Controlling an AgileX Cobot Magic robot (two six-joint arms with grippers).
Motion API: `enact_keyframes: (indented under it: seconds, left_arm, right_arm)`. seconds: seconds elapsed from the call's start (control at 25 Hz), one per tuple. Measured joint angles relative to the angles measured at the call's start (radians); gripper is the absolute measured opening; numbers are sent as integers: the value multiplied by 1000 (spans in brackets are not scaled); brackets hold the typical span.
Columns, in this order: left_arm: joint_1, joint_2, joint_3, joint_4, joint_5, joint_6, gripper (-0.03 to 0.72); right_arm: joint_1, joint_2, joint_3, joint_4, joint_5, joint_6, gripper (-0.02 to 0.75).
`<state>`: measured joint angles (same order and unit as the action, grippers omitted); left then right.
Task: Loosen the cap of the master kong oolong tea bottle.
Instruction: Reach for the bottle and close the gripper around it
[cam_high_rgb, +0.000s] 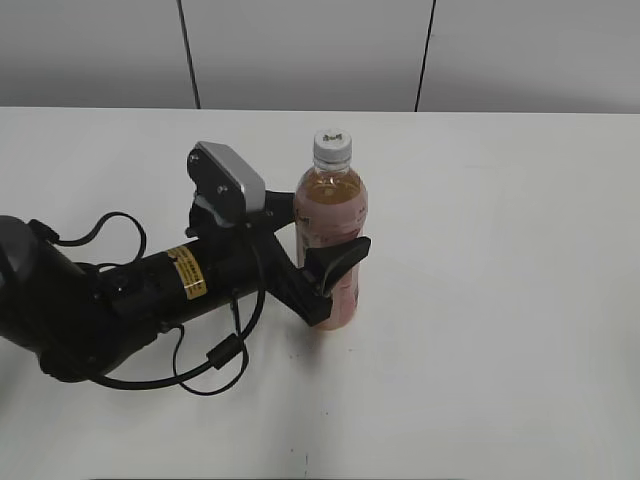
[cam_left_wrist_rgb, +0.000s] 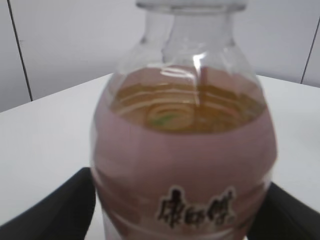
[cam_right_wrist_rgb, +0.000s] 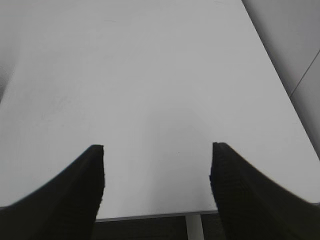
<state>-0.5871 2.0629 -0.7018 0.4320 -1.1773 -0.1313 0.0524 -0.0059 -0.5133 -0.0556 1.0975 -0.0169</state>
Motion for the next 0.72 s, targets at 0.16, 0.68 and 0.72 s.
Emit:
enact_keyframes:
  seconds: [0.16,0.68,0.72]
  left_arm:
    - [0,1,-1,9,1,0,463]
    - [-1,2,-1,22,-2,-3,419]
    - [-1,2,-1,22,-2,-3,419]
  right_arm:
    - [0,0,0,0,0,0,503]
    - [0,0,0,0,0,0,503]
    - [0,0,0,0,0,0,503]
